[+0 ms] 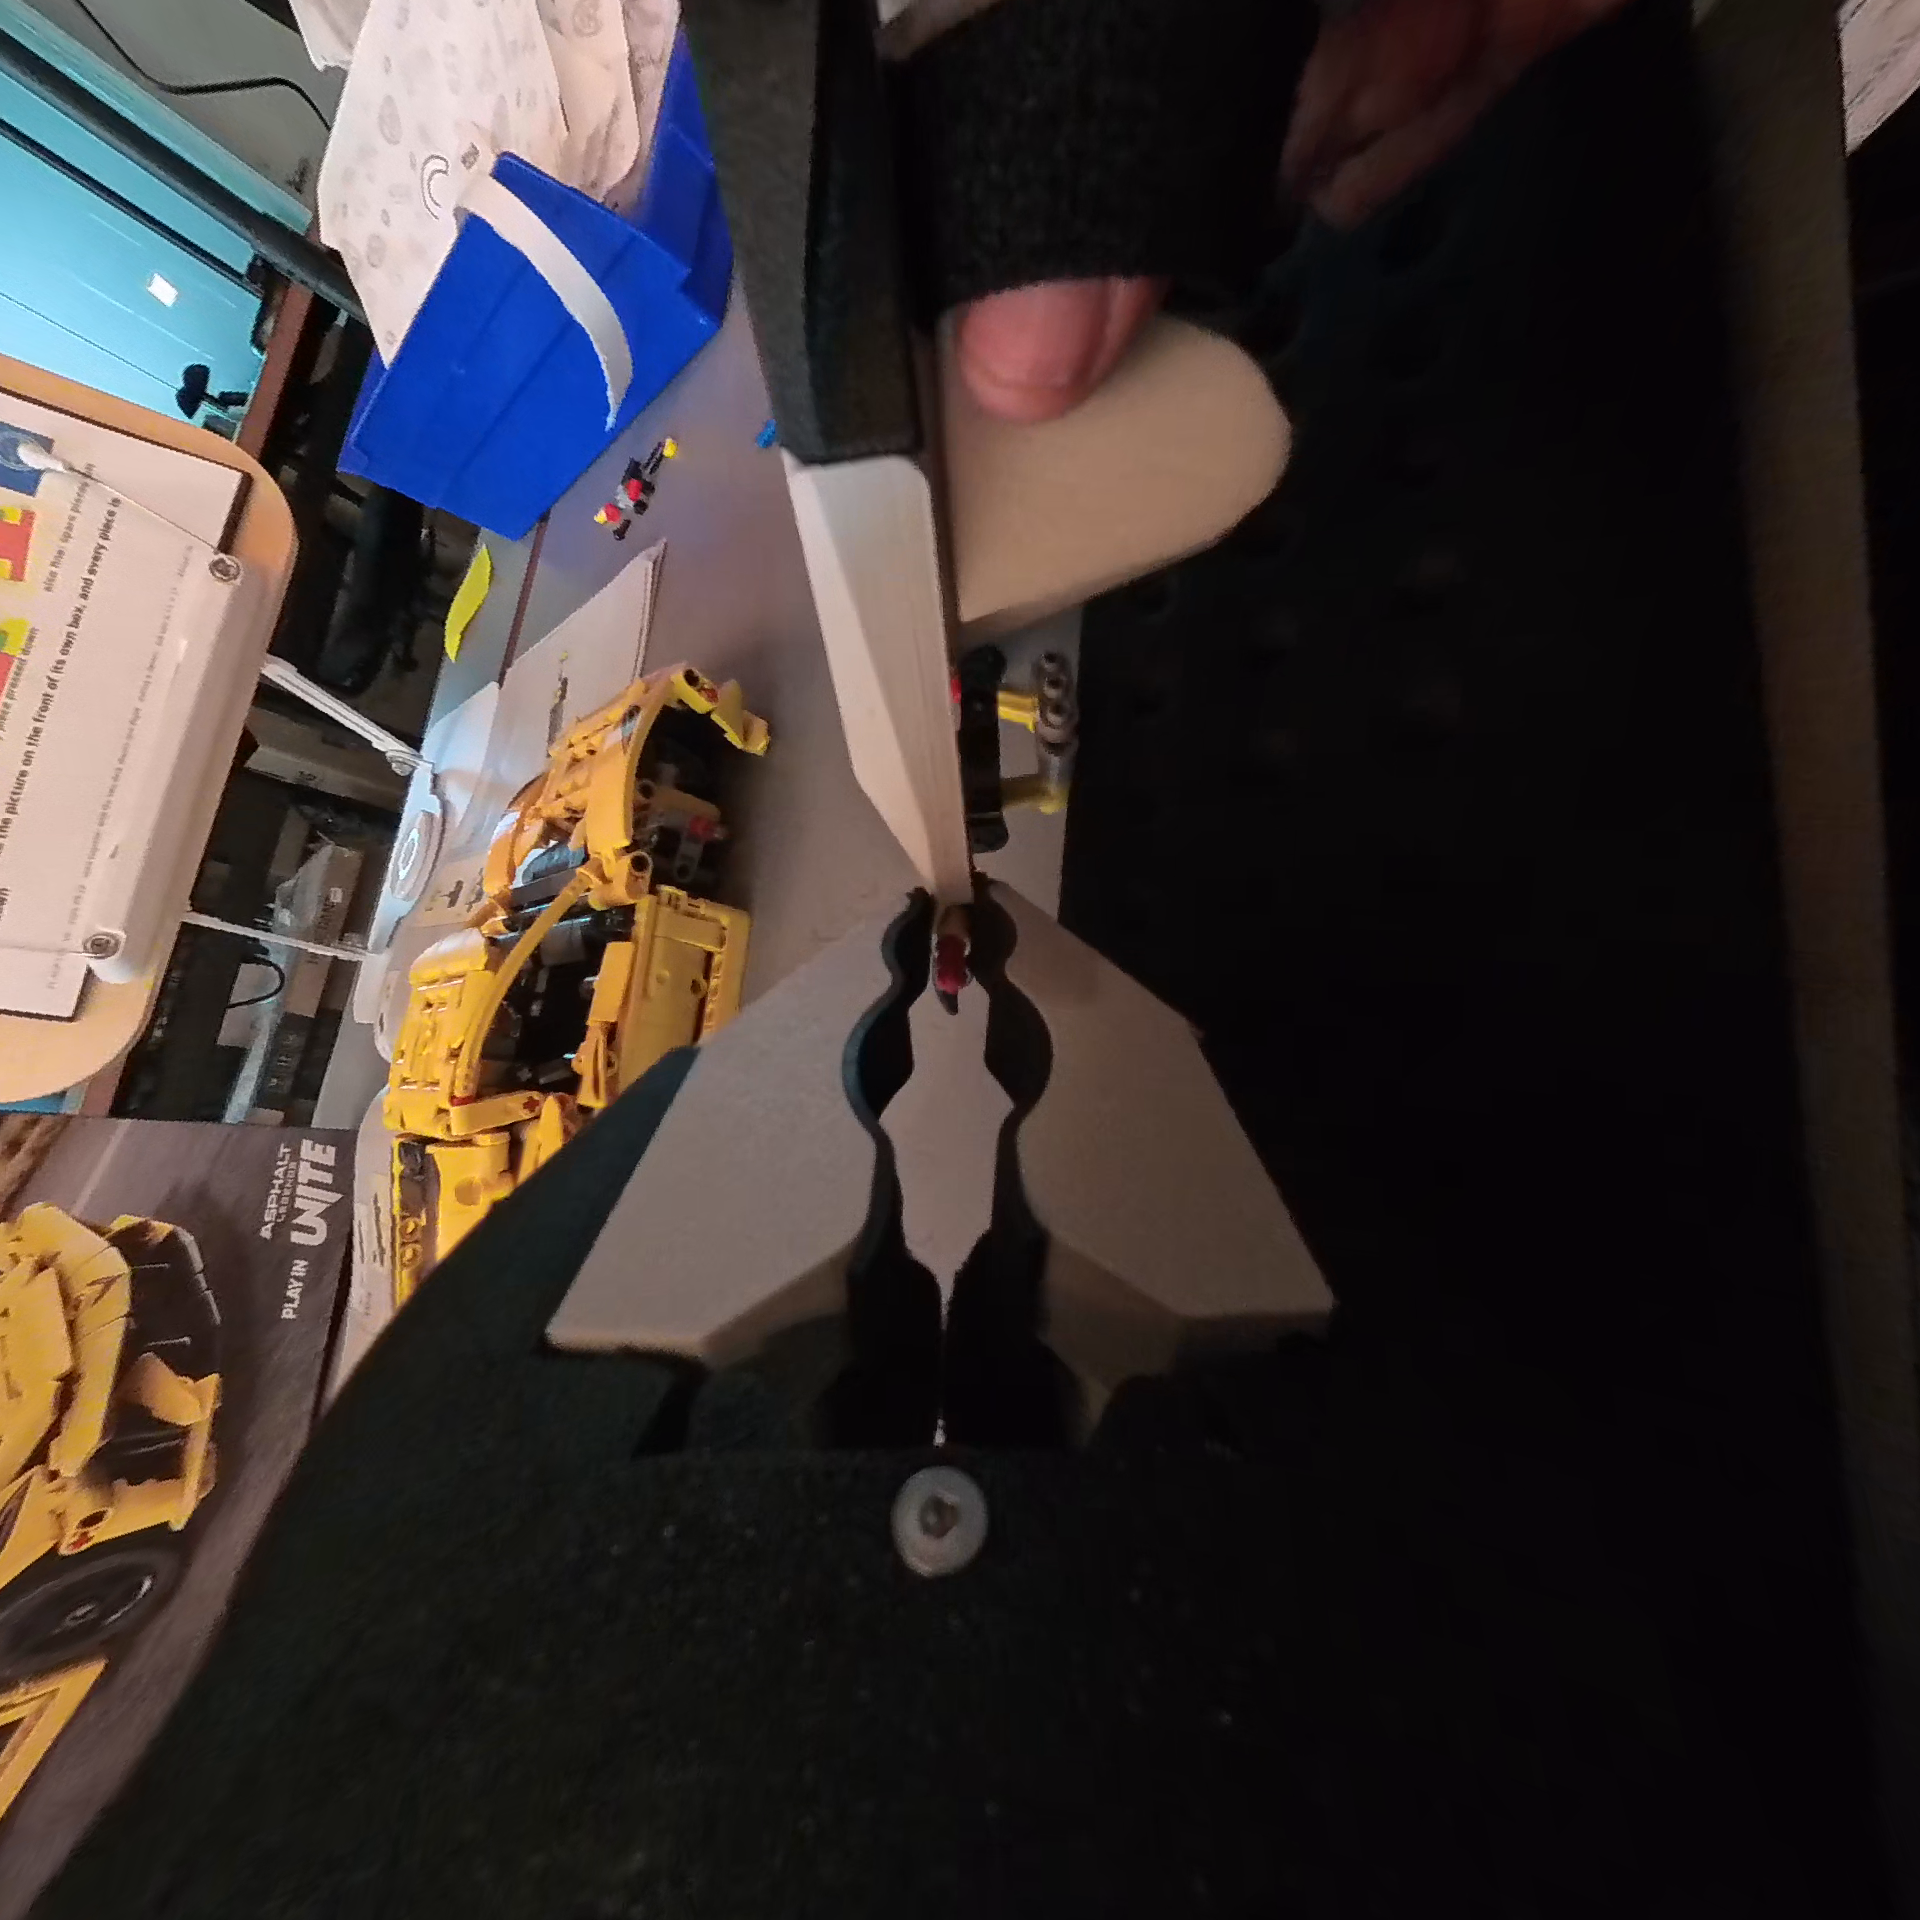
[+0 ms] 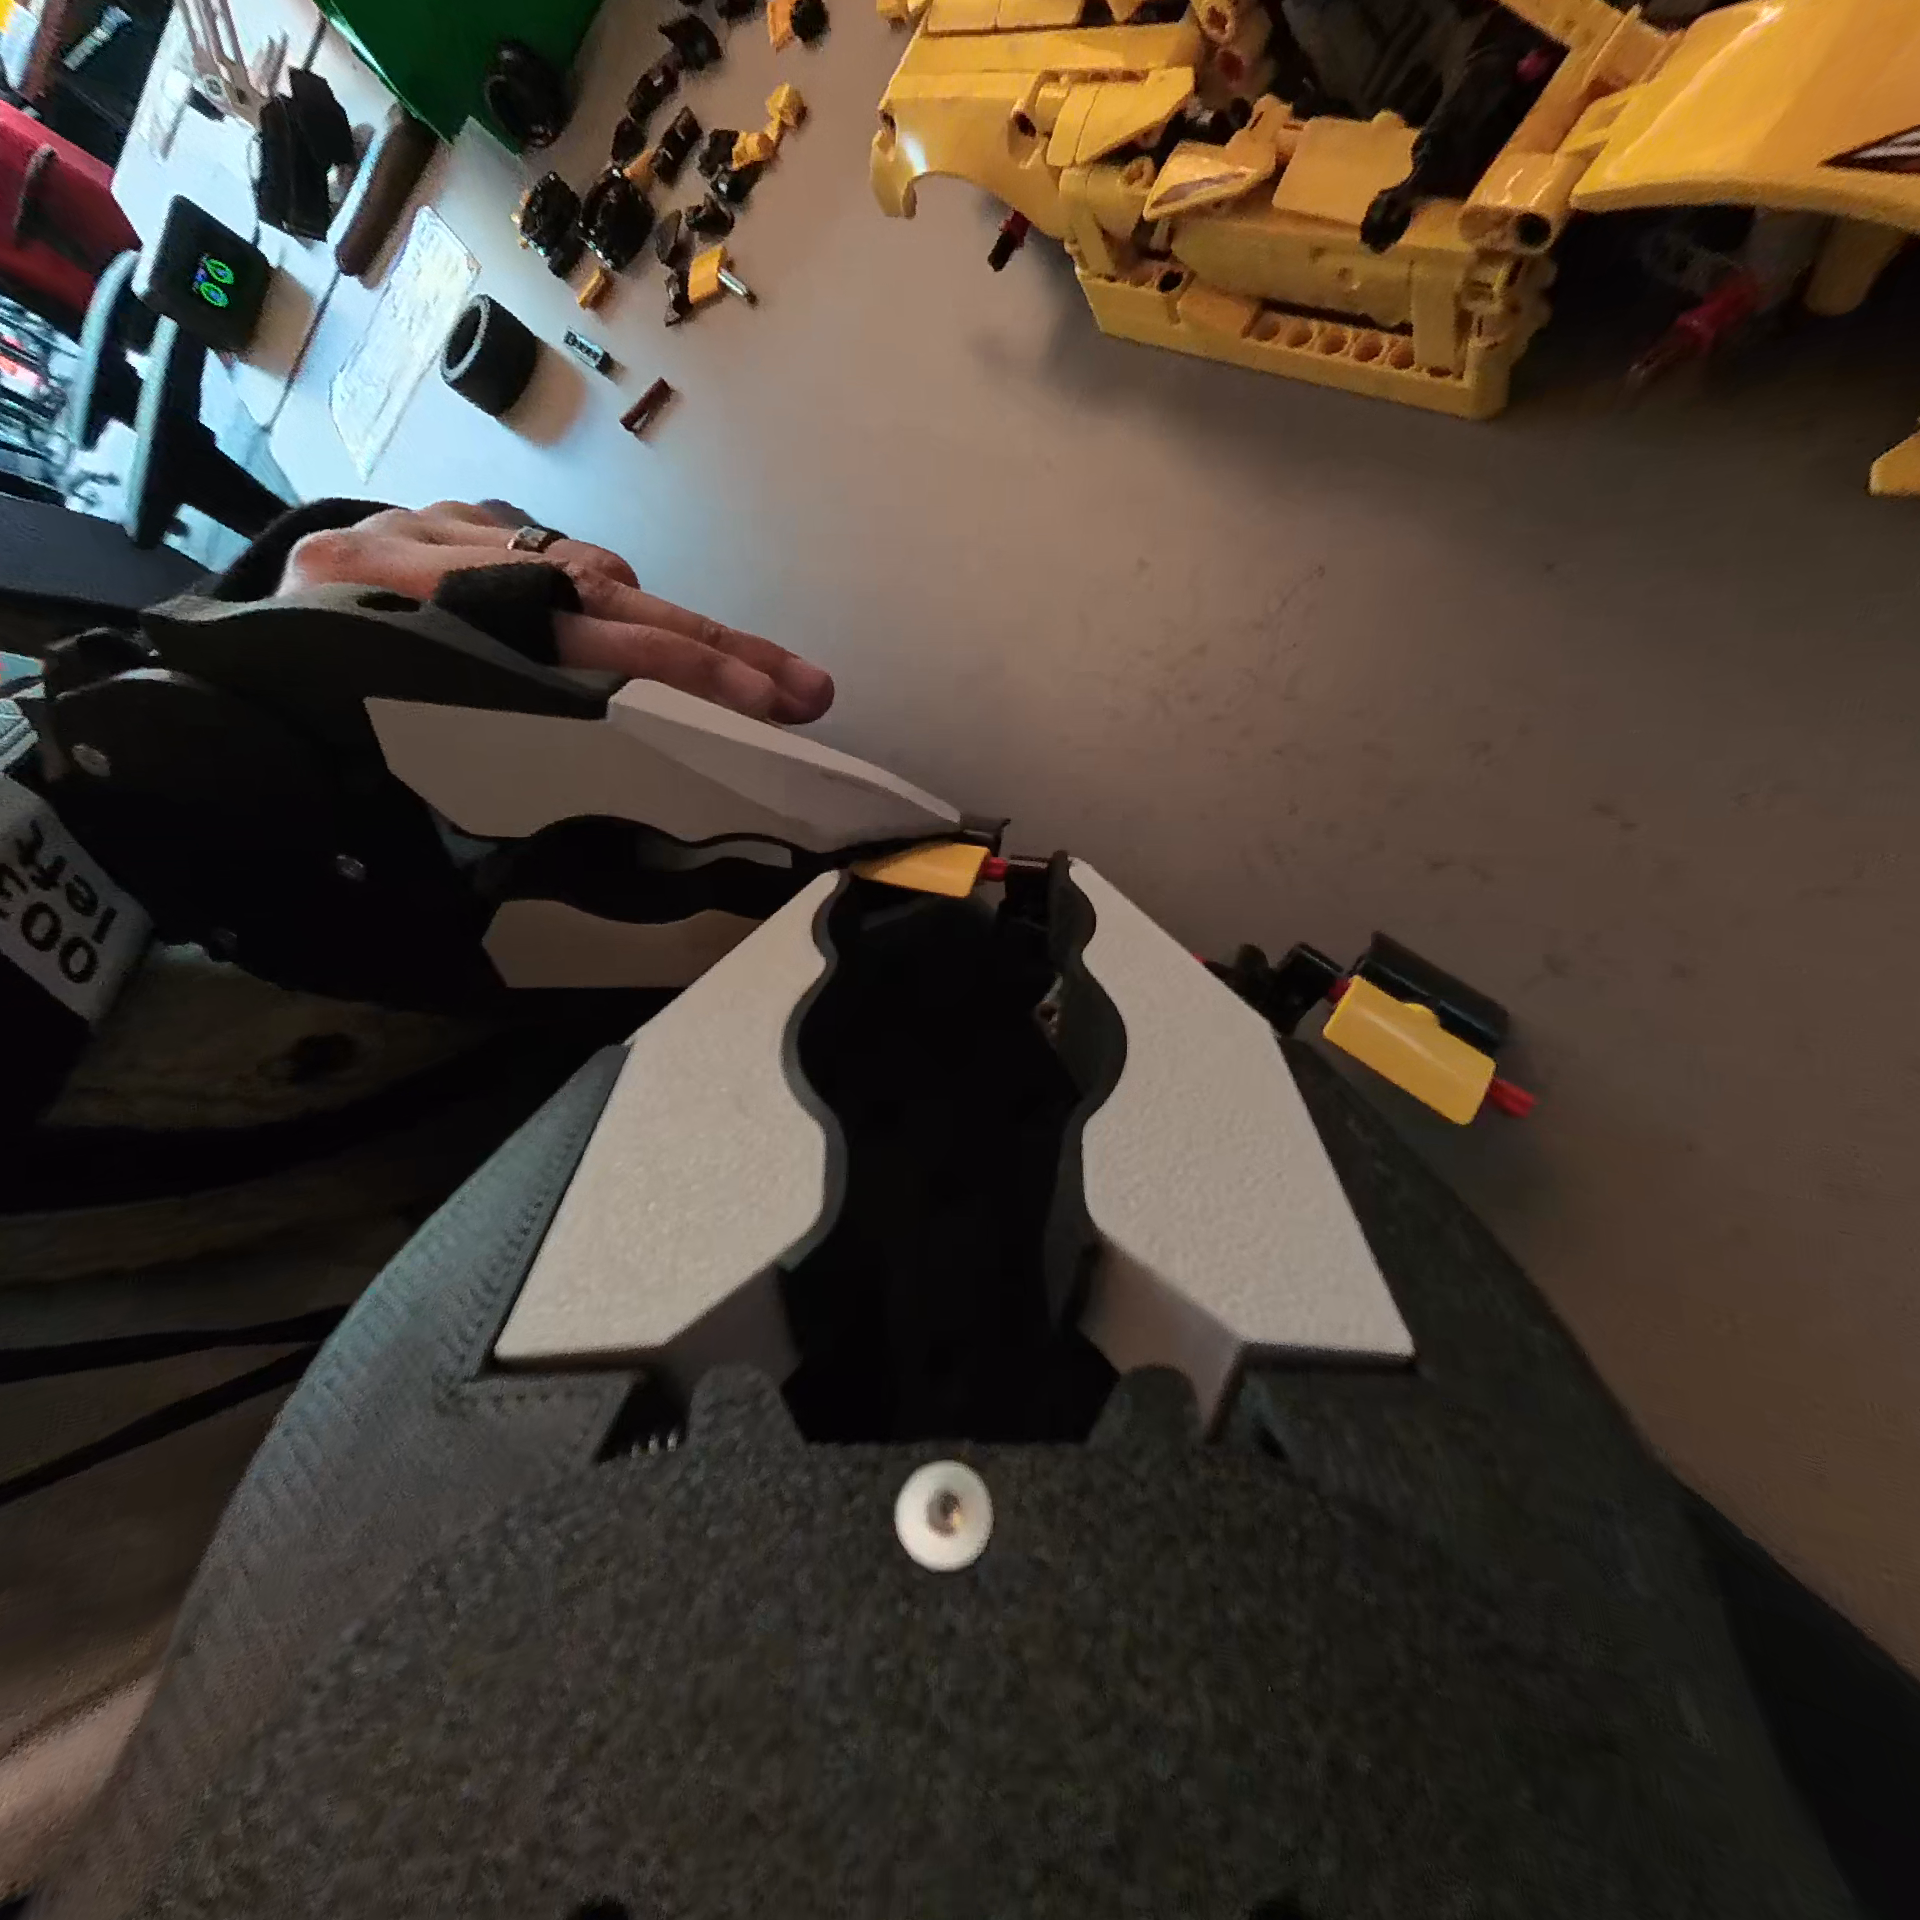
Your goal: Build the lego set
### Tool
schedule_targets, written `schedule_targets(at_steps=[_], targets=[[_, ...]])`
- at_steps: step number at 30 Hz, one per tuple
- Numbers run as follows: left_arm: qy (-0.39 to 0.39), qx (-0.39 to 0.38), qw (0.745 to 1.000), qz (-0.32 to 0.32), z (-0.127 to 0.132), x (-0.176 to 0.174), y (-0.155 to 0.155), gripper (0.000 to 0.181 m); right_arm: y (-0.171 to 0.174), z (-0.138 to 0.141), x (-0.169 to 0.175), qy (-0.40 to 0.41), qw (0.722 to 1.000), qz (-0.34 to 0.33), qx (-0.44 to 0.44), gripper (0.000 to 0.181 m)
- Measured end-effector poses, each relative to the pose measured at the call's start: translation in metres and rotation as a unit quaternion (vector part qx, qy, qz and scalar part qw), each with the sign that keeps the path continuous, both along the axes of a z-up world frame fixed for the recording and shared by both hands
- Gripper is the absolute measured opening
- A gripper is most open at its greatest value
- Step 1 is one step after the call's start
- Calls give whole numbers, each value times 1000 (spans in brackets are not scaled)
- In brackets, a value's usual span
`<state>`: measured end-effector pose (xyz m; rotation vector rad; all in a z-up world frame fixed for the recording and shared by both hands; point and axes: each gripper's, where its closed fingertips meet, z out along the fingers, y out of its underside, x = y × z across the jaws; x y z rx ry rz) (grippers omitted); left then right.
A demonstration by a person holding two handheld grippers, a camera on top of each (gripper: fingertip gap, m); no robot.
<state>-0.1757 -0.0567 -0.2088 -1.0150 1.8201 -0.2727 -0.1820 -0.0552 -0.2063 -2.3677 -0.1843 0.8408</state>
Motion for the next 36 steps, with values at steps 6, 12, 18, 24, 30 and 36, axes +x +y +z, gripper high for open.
schedule_targets(at_steps=[6,12,18,24,30,36], targets=[[8,0,1000,-3,-3,1,-1,5,-2,-3,1,-15,1000,11,-4,36],[-11,-33,999,-3,2,2,4,6,3,3,6,-18,999,37,3,31],[5,-172,985,0,-3,-3,10,6,1,27,52,-82,973,127,175,50],[35,-325,945,-10,-10,-11,25,6,-4,7,65,-81,960,191,190,50],[49,-373,926,-41,-12,-13,21,7,5,-25,57,-162,932,282,161,37],[48,-385,921,-39,-14,-12,25,7,4,-28,55,-167,924,303,163,7]])
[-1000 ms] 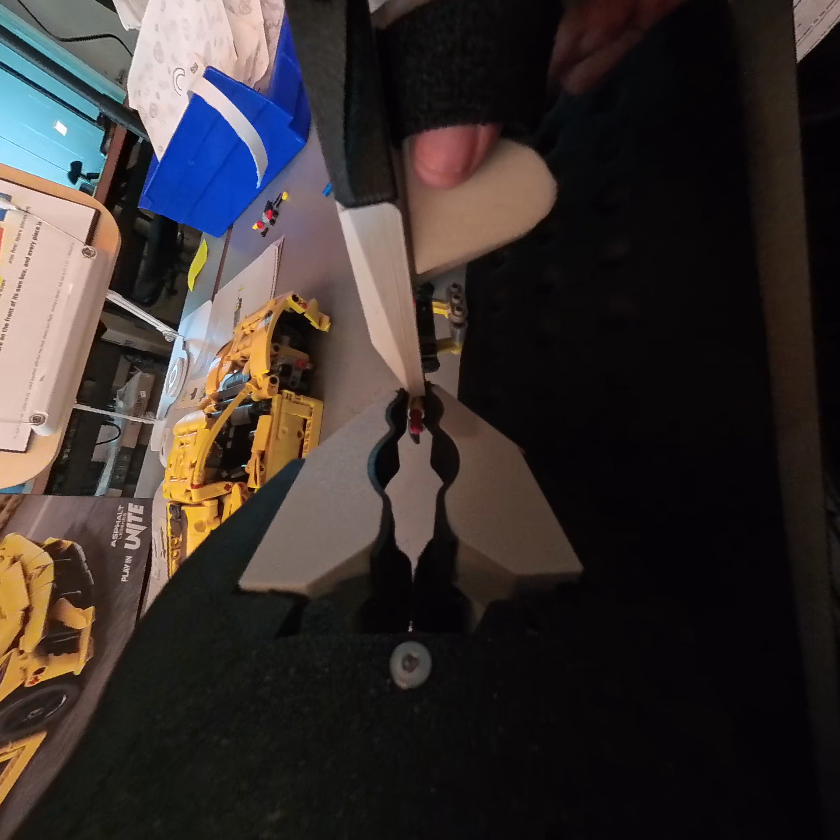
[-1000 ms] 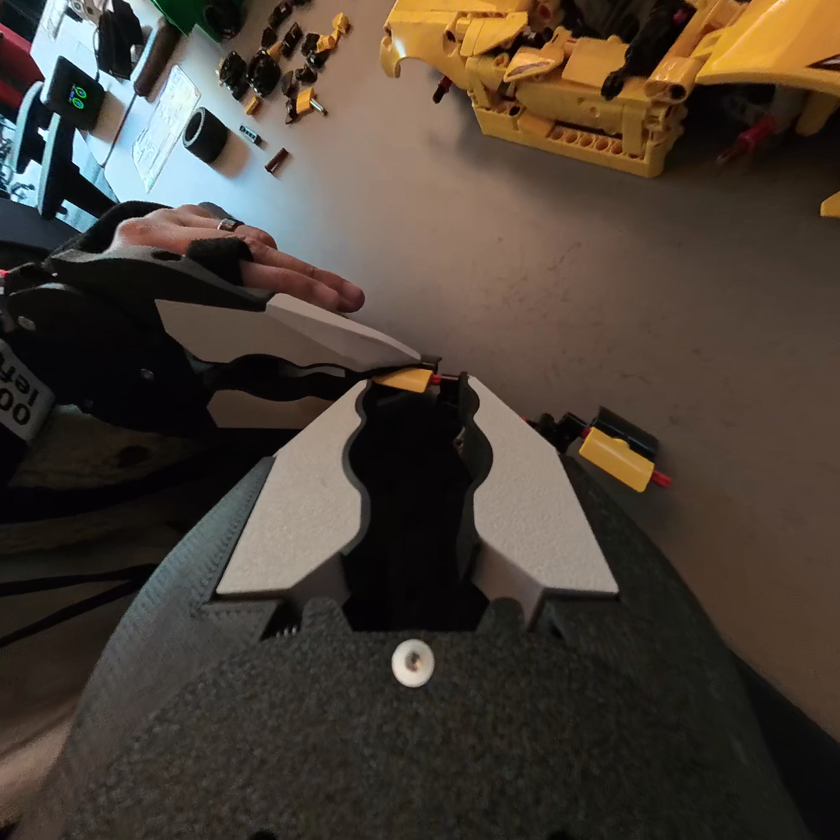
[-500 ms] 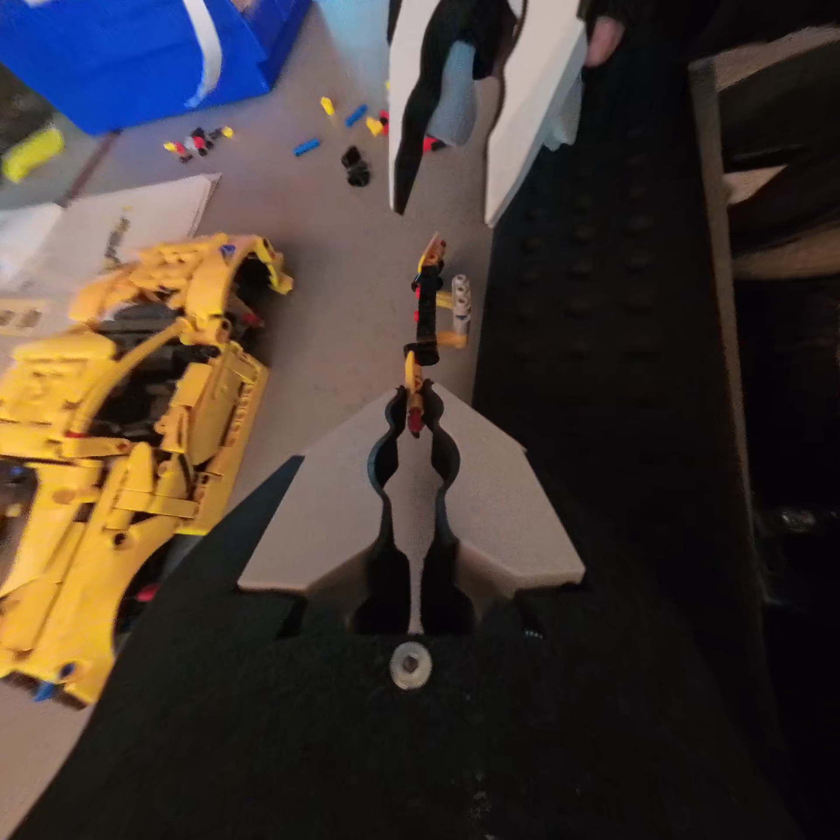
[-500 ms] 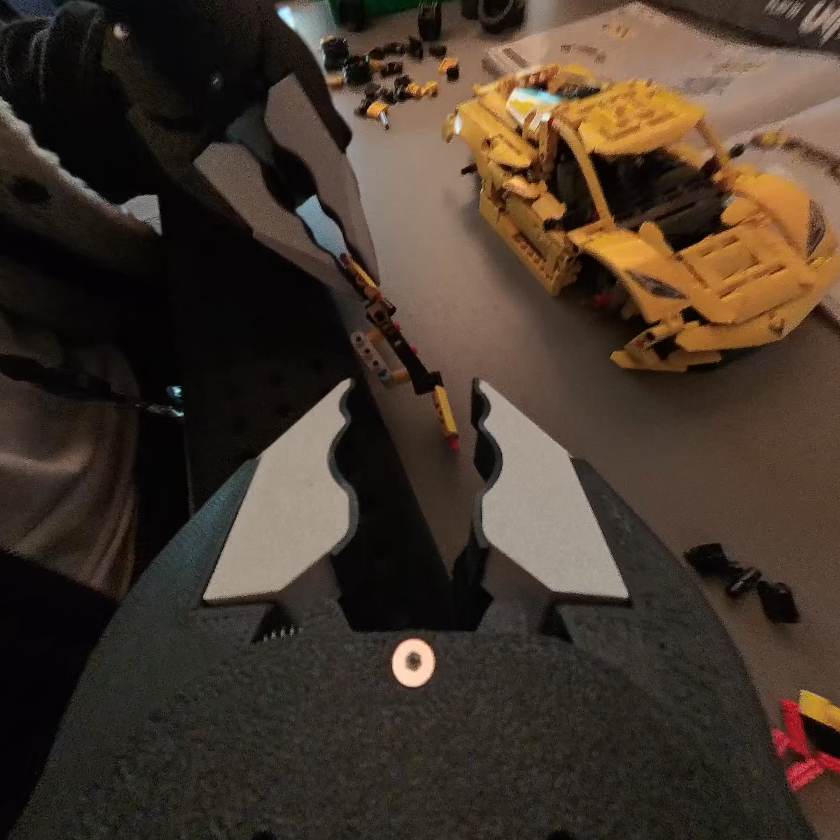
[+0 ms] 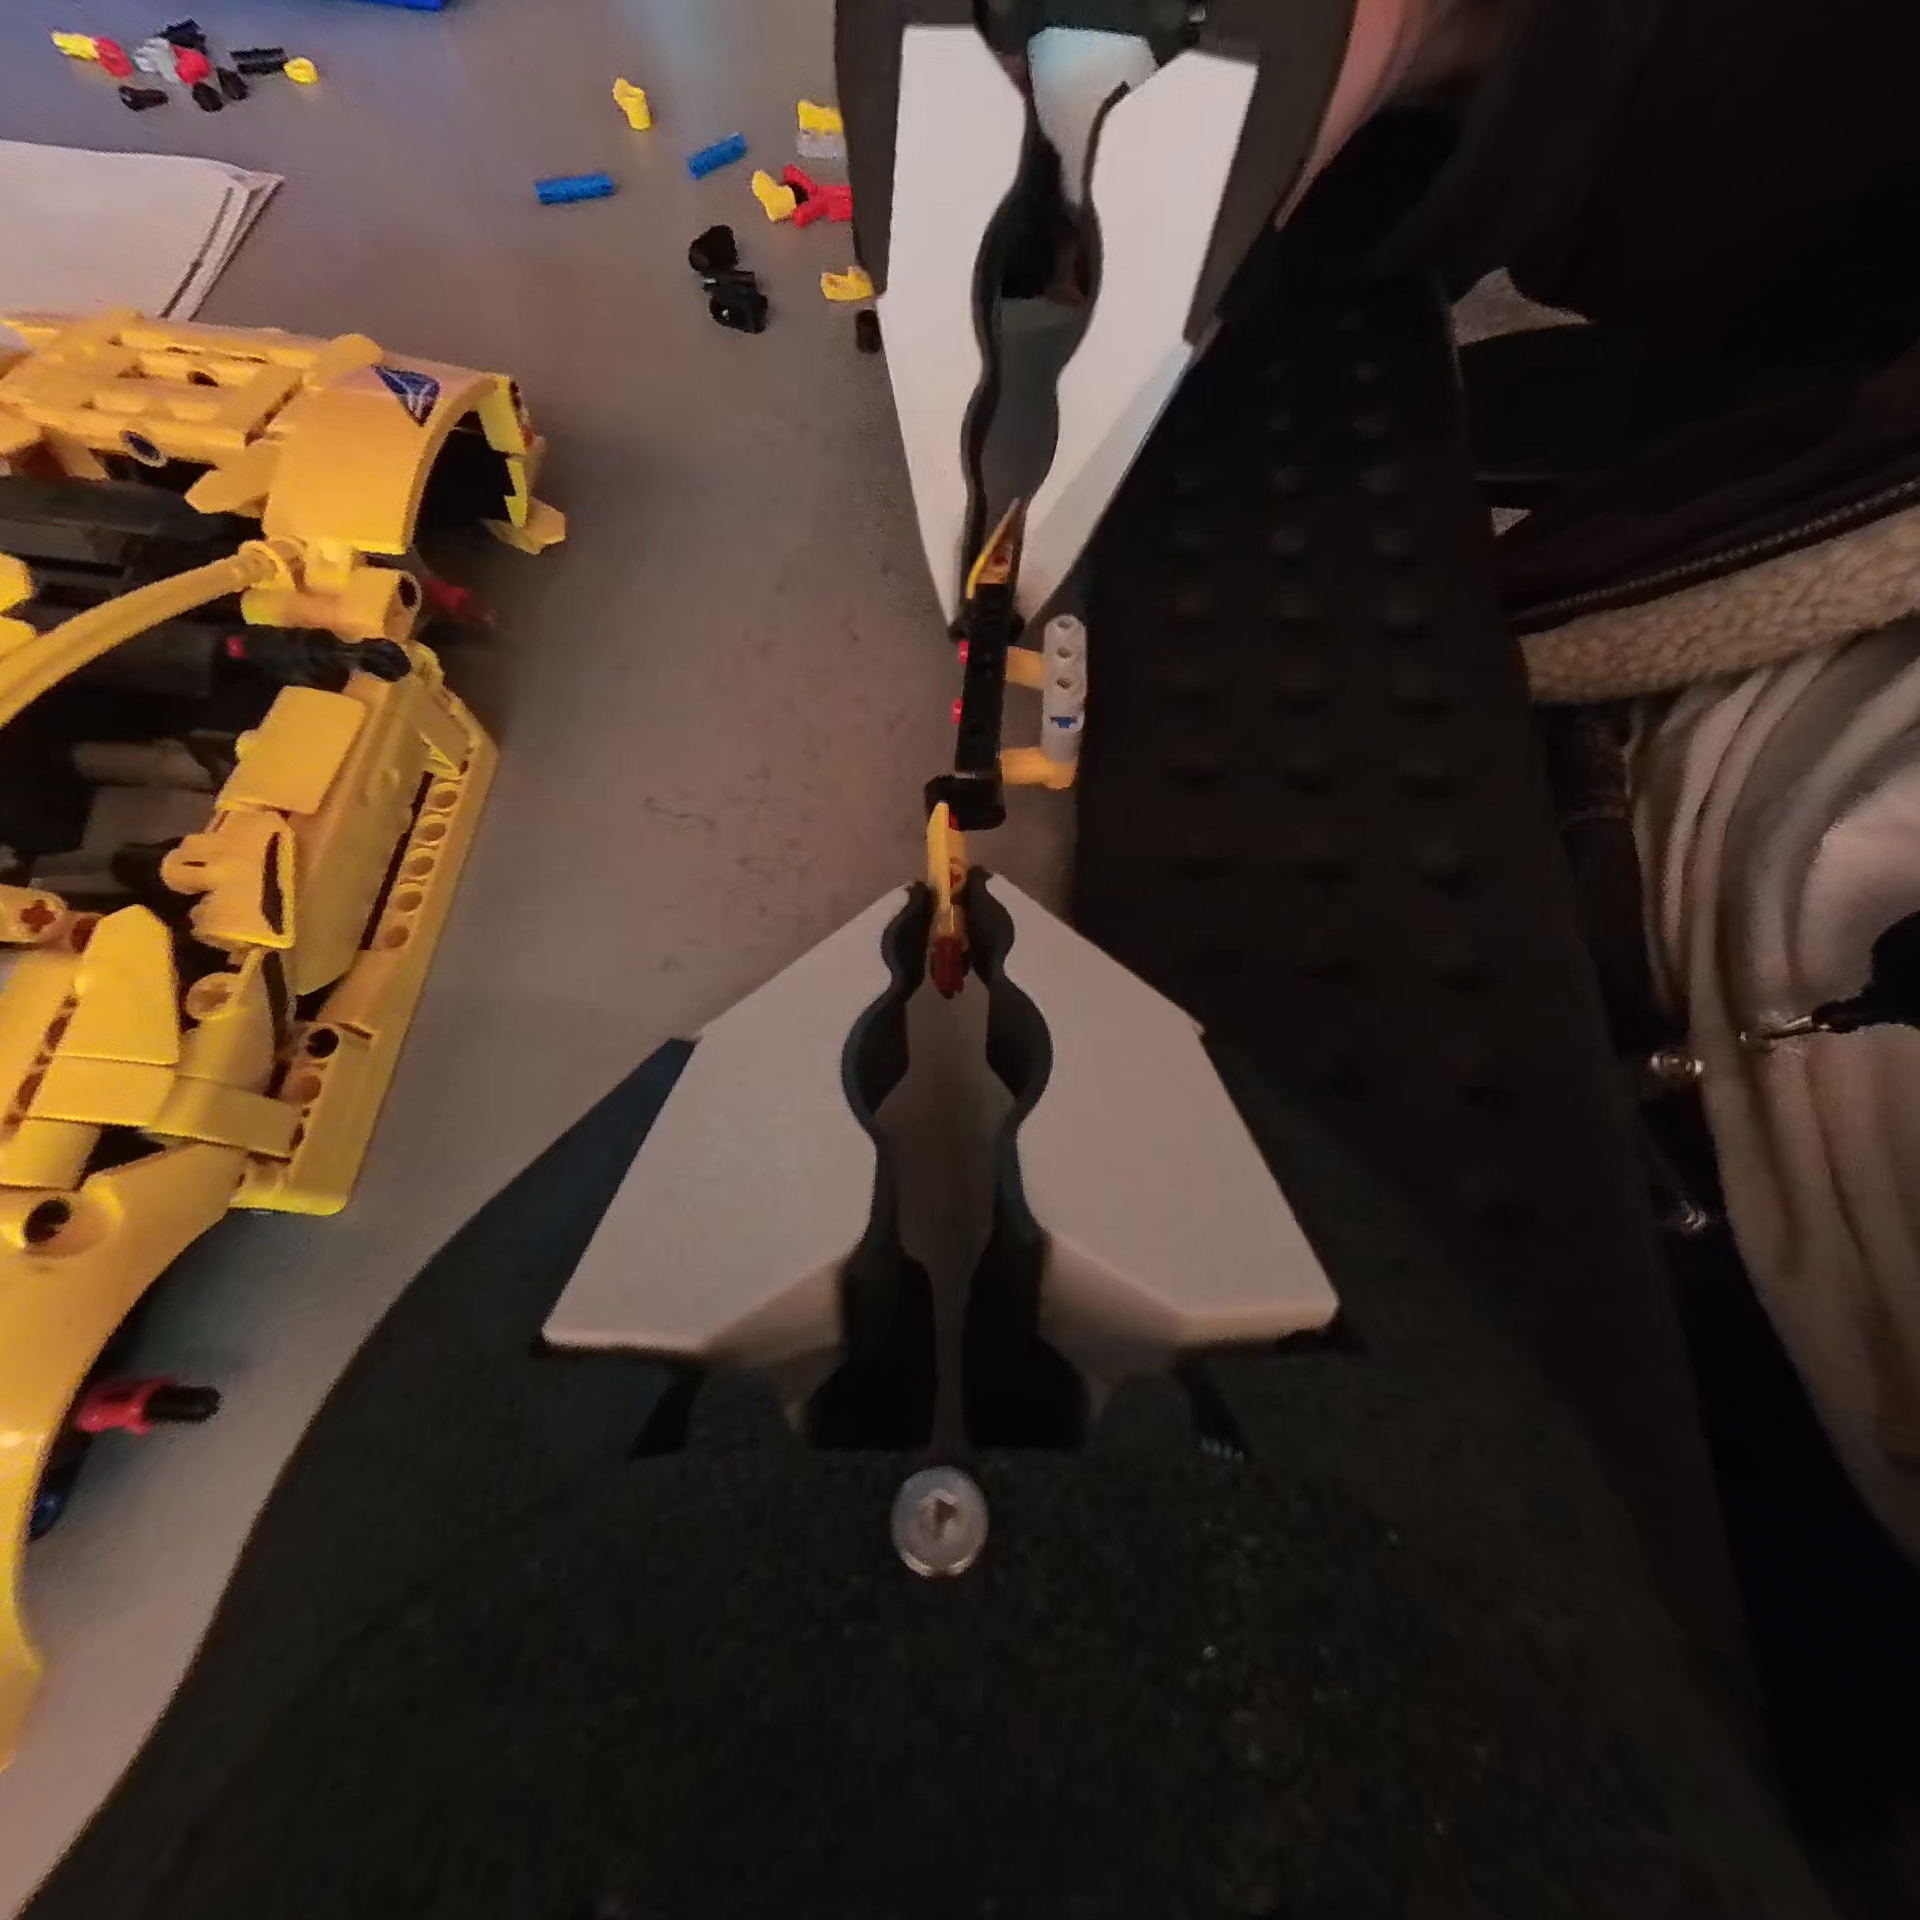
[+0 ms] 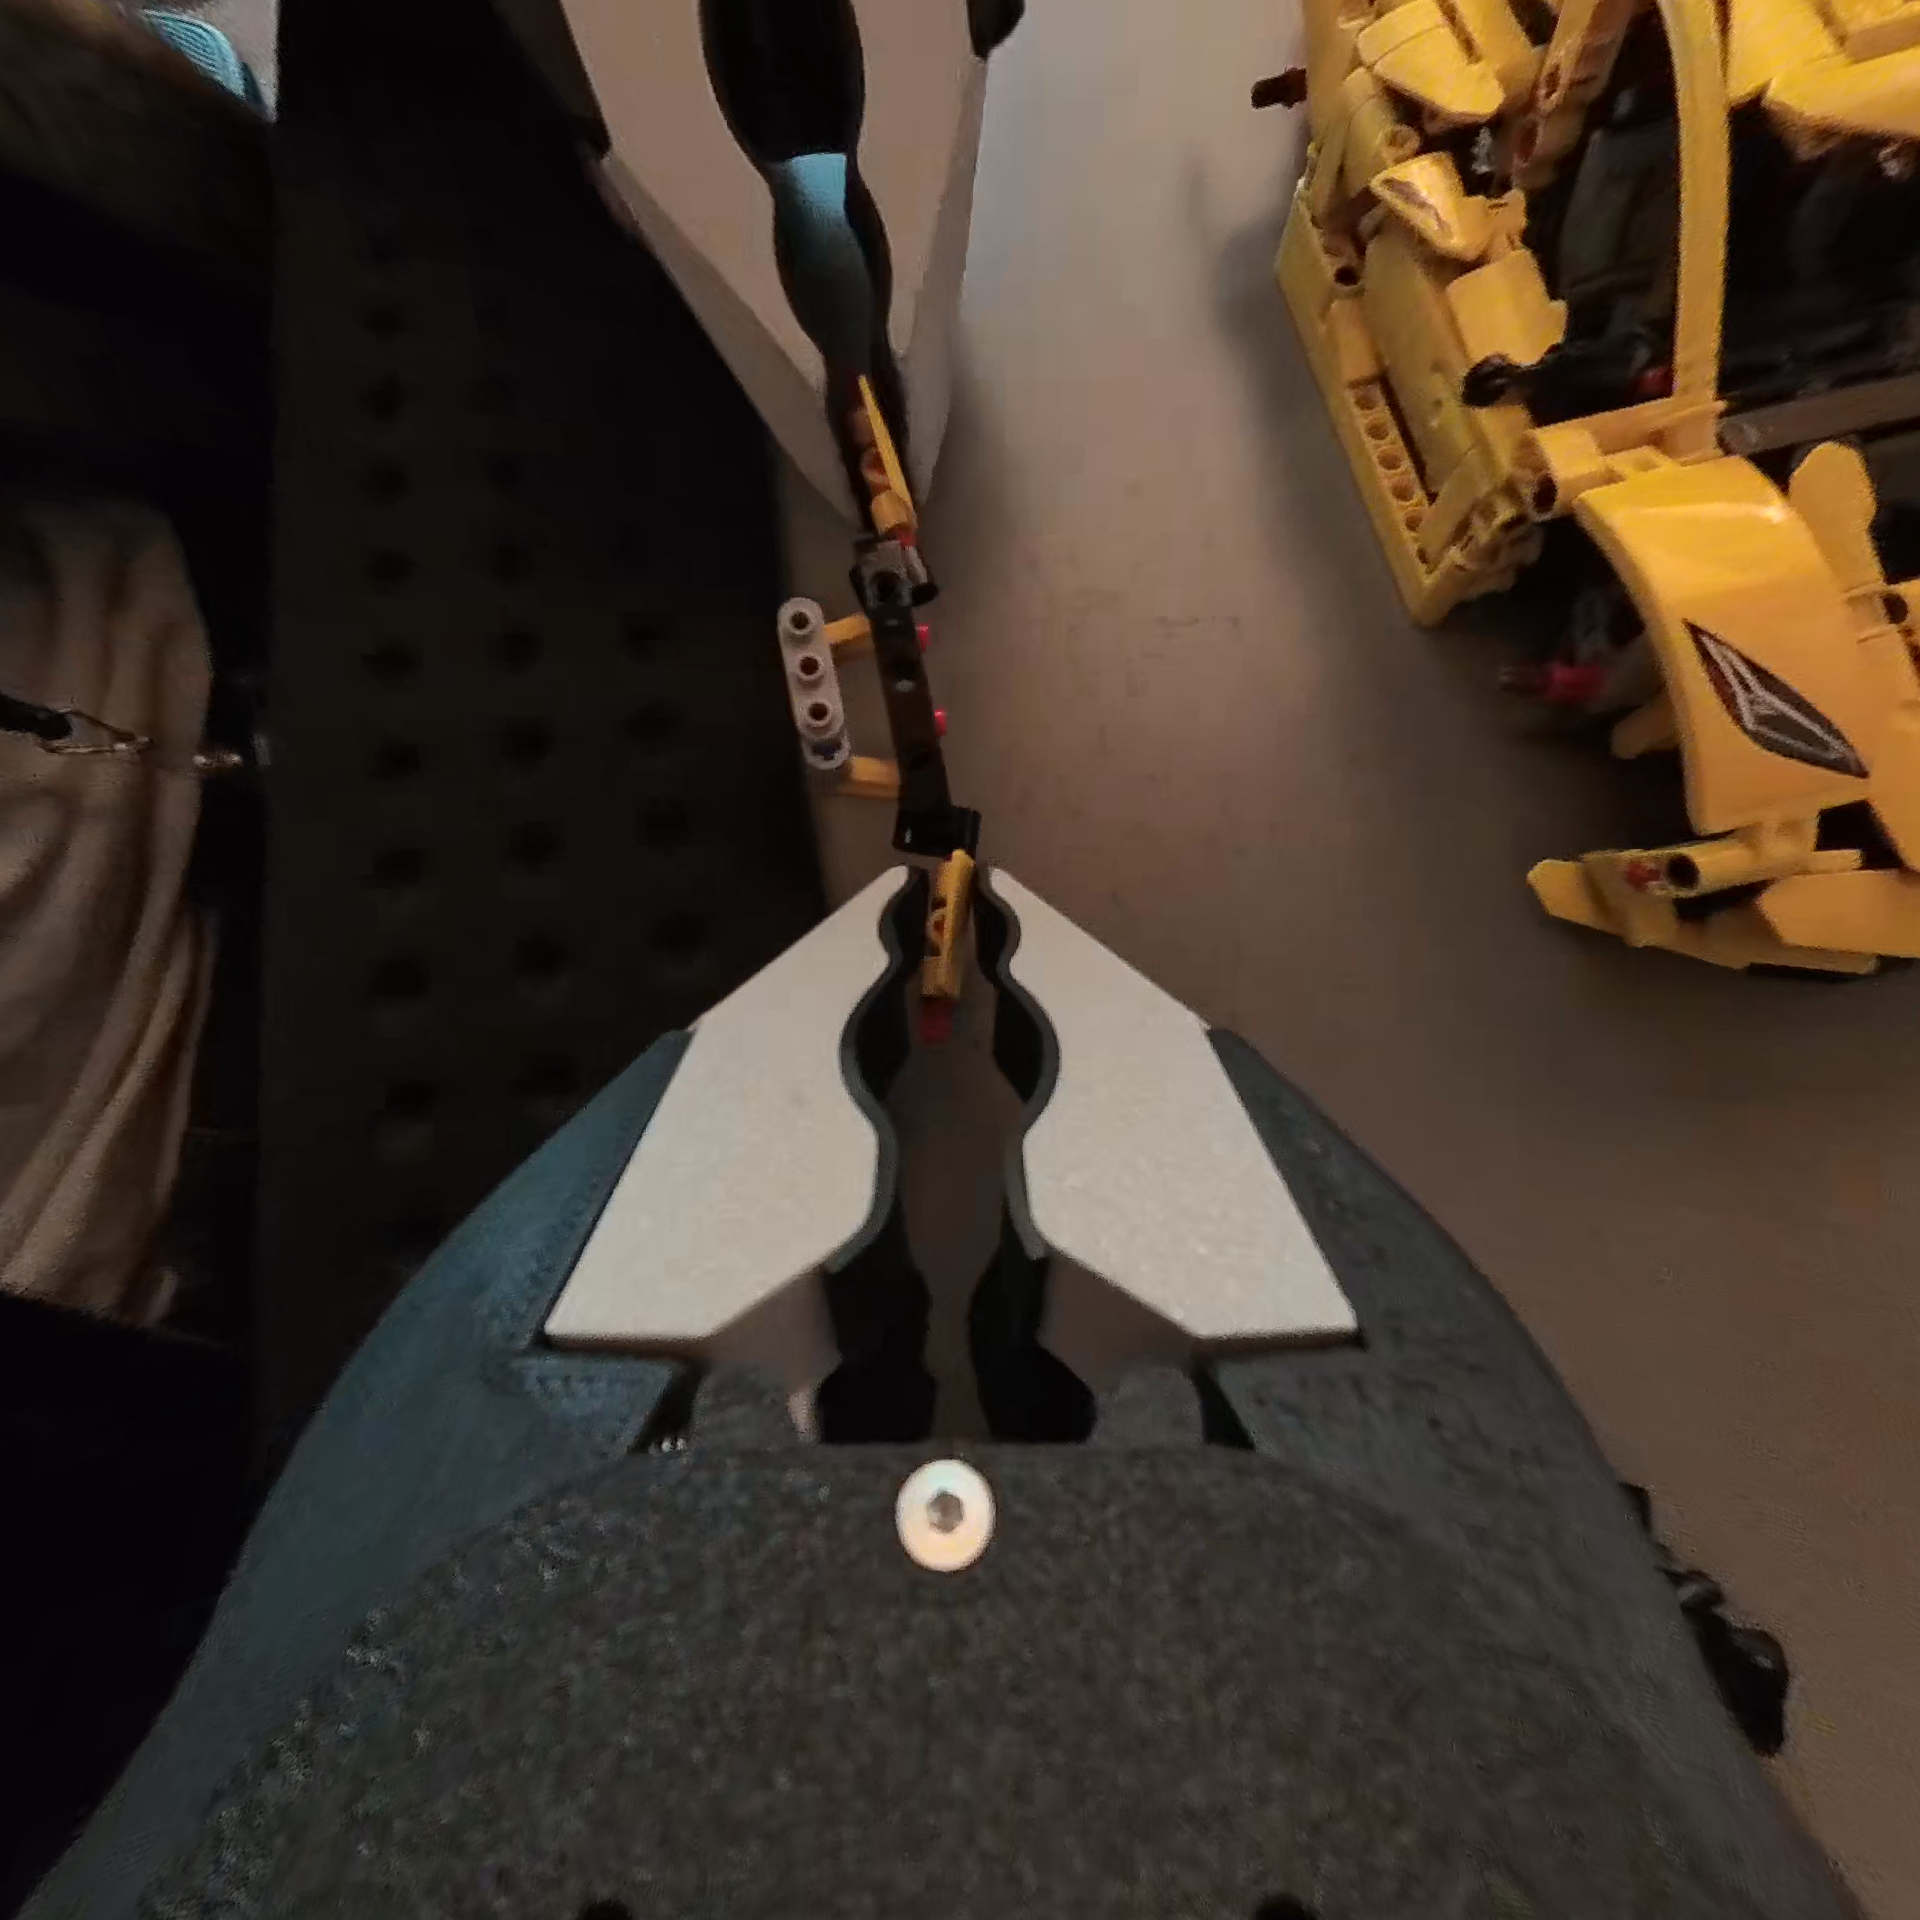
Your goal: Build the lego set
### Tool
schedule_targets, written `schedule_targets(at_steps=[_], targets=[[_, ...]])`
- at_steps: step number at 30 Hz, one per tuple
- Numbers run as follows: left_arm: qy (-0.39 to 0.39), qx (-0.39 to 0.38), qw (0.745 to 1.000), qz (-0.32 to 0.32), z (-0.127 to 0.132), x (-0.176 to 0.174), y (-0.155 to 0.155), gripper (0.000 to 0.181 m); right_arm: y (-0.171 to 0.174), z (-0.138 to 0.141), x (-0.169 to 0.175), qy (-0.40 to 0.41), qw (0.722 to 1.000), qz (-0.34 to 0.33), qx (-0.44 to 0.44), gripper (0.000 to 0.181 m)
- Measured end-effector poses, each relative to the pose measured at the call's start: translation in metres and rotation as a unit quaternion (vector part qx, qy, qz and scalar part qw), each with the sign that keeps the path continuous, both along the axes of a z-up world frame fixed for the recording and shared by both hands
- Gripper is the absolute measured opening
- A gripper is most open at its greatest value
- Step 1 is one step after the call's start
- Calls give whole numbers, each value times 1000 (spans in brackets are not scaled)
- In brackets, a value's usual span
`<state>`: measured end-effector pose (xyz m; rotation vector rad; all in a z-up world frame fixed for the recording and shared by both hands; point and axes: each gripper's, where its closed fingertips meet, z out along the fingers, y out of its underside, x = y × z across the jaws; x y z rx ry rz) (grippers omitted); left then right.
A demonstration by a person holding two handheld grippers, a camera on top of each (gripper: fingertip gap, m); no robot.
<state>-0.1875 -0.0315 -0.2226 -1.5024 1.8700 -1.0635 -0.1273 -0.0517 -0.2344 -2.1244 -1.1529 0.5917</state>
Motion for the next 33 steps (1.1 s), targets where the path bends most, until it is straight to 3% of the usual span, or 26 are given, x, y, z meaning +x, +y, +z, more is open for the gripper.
schedule_targets(at_steps=[2,6,10,13,16,19,21,27,30,33], targets=[[-1,-1,1000,10,0,1,3,9,6,1,3,-12,1000,-18,12,6],[-7,-8,999,50,4,2,17,32,18,13,5,4,998,-56,43,6],[-80,-41,986,137,43,-6,39,42,33,30,12,17,990,-114,86,6],[-163,-94,943,275,84,-20,62,41,45,55,14,35,972,-188,136,6],[-244,-196,892,325,100,-17,54,44,53,85,2,97,943,-266,176,5],[-286,-282,854,331,102,-12,52,50,54,99,-22,152,929,-289,176,5],[-321,-333,823,329,110,-13,53,50,56,97,-29,133,923,-304,194,5],[-346,-343,809,328,118,-9,49,50,59,95,-47,69,917,-313,237,5],[-356,-351,803,325,120,-13,51,23,59,95,-53,45,912,-316,257,5],[-367,-381,803,274,128,-19,47,21,53,97,-64,65,922,-293,245,9]])
